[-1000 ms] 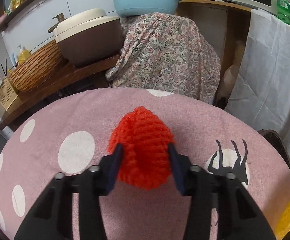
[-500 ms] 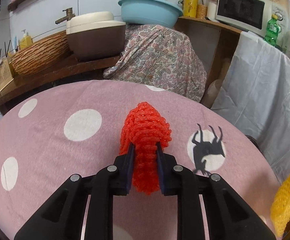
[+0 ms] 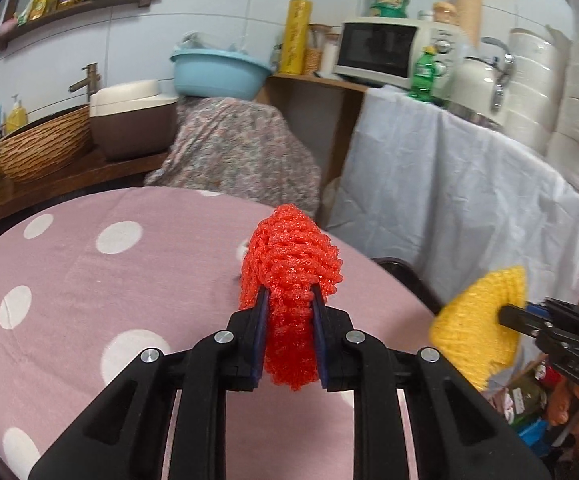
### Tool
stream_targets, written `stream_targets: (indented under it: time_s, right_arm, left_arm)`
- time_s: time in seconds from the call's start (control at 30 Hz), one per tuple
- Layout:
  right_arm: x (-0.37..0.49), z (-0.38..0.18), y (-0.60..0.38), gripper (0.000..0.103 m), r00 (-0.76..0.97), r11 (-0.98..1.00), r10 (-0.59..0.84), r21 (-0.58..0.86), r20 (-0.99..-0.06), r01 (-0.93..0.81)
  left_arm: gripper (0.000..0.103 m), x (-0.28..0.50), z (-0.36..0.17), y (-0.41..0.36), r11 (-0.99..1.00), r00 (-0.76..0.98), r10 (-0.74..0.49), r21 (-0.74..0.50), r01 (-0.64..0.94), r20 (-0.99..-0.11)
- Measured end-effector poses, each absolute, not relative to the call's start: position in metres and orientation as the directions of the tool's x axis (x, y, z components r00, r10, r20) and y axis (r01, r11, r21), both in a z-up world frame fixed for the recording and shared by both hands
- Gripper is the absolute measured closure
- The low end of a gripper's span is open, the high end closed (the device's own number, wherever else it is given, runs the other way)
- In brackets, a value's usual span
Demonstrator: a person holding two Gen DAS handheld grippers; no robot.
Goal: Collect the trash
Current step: 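Carry both mesh nets over the black bin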
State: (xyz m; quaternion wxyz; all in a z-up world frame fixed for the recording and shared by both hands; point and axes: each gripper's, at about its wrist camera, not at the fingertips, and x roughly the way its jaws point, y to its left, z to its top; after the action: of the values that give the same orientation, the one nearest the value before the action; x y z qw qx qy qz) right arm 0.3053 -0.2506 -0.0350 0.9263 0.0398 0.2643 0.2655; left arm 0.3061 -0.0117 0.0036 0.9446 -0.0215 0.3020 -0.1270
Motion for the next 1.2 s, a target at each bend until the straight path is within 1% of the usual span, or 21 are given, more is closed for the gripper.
stream_targets:
  time_s: [0.1,0.2,0.3,0.37,0.47,0.57,0.83,1.0,1.13,1.2]
  right_arm:
    - [0.291,-0.041,-0.271,0.089,0.742,0.879,0.473,0.203,-0.475,-0.431]
    - [0.280,-0.046,-0.295,0.089,0.765,0.901,0.432,0.205,-0.477,-0.382]
    - [0.274,-0.053,-0.324,0.089,0.799,0.935,0.355,0.181,-0.485,-0.305]
    - [0.274,-0.061,-0.341,0.089,0.804,0.948,0.319,0.183,-0.502,-0.262]
    - [0.282,-0.075,-0.360,0.089,0.814,0.975,0.223,0.124,-0.536,-0.186]
    - [0.297,-0.092,-0.372,0.089,0.800,0.985,0.175,0.108,-0.574,-0.137]
    - [0.368,-0.158,-0.372,0.089,0.703,0.988,0.146,0.141,-0.696,-0.066]
    - [0.401,-0.193,-0.375,0.088,0.665,0.980,0.168,0.199,-0.728,-0.029]
    - [0.419,-0.210,-0.374,0.085,0.640,0.979,0.171,0.205,-0.749,-0.021]
    - [0.426,-0.216,-0.375,0.077,0.628,0.977,0.179,0.210,-0.757,-0.026]
  left_arm:
    - [0.083,0.290,0.003,-0.033,0.951,0.773,-0.304,-0.133,0.278,-0.557]
    - [0.083,0.280,0.001,-0.059,0.938,0.764,-0.337,-0.121,0.326,-0.550]
    - [0.083,0.279,0.001,-0.085,0.925,0.759,-0.363,-0.107,0.366,-0.541]
    - [0.083,0.281,0.001,-0.103,0.911,0.739,-0.395,-0.131,0.390,-0.545]
    - [0.083,0.287,0.001,-0.131,0.894,0.714,-0.430,-0.149,0.423,-0.553]
    - [0.083,0.290,0.001,-0.159,0.873,0.681,-0.466,-0.167,0.459,-0.564]
    - [0.083,0.299,-0.005,-0.209,0.853,0.644,-0.475,-0.136,0.504,-0.600]
    - [0.083,0.311,-0.016,-0.219,0.855,0.613,-0.464,-0.143,0.498,-0.640]
    - [0.083,0.319,-0.026,-0.223,0.861,0.592,-0.451,-0.149,0.487,-0.668]
    - [0.083,0.323,-0.029,-0.225,0.862,0.585,-0.447,-0.150,0.484,-0.677]
